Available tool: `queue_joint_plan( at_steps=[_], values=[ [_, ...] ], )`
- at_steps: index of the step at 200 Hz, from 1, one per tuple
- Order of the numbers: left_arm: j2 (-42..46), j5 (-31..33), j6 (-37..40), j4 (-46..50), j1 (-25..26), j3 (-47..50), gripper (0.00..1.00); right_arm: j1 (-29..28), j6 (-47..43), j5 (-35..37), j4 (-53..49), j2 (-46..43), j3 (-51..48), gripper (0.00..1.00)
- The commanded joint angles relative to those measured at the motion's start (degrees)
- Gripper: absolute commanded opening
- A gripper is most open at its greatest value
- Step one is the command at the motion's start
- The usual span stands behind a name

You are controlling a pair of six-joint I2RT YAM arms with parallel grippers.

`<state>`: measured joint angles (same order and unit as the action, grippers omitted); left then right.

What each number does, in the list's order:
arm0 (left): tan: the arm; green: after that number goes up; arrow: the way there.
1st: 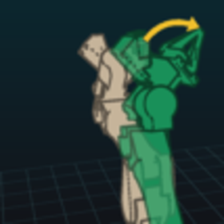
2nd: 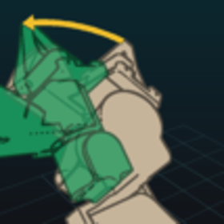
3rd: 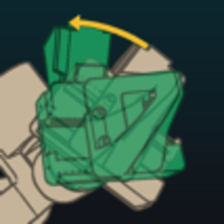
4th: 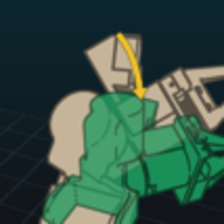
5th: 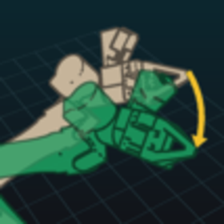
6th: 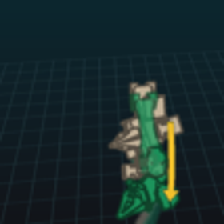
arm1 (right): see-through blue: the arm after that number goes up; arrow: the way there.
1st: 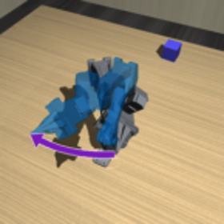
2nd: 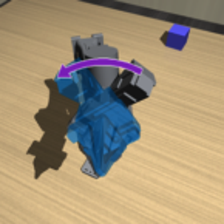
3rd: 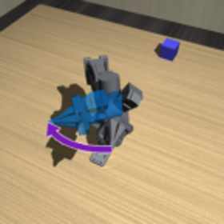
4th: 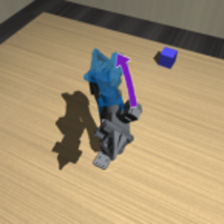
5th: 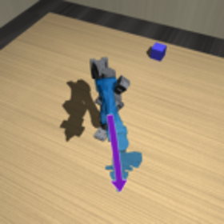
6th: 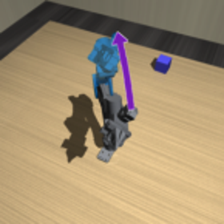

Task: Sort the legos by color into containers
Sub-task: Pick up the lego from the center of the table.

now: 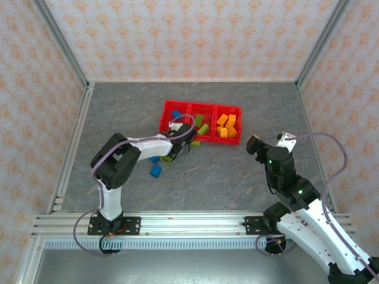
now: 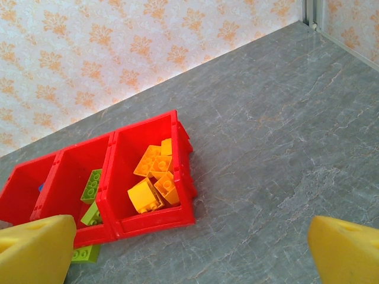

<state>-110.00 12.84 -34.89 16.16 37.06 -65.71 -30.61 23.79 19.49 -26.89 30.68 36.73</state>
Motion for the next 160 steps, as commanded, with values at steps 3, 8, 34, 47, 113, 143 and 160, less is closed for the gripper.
queue_joint_plan(
  at_steps=[3,8,34,47,113,143,160],
  values=[
    [-1.17,1.28,0.97,-0.38,-1.15,-0.91,0.6,-0.42,-0.5,0.55,0.97,-0.53,-0.51,1.0],
    [-1.02,1.22,0.97,-0.51,-1.15,-0.91,0.59,-0.41,-0.46,0.59,0.97,-0.57,-0.45,1.0],
    [-0.54,0.97,2.58,-0.36,-1.29,-1.07,0.5,-0.41,-0.5,0.64,1.01,-0.62,-0.5,1.0],
    [0.07,0.32,2.46,-0.39,-1.29,-0.74,0.44,-0.41,-0.49,0.64,0.97,-0.6,-0.49,1.0],
    [9.81,-2.0,0.18,-0.5,-0.07,5.61,0.3,-0.42,-0.39,0.82,0.8,-0.62,-0.51,1.0],
    [15.37,-1.04,-0.73,1.94,0.82,7.4,0.29,-0.41,-0.4,0.84,0.82,-0.62,-0.46,1.0],
    [18.5,-0.28,-0.63,2.88,0.82,7.62,0.29,-0.41,-0.28,0.82,0.79,-0.62,-0.45,1.0]
  ],
)
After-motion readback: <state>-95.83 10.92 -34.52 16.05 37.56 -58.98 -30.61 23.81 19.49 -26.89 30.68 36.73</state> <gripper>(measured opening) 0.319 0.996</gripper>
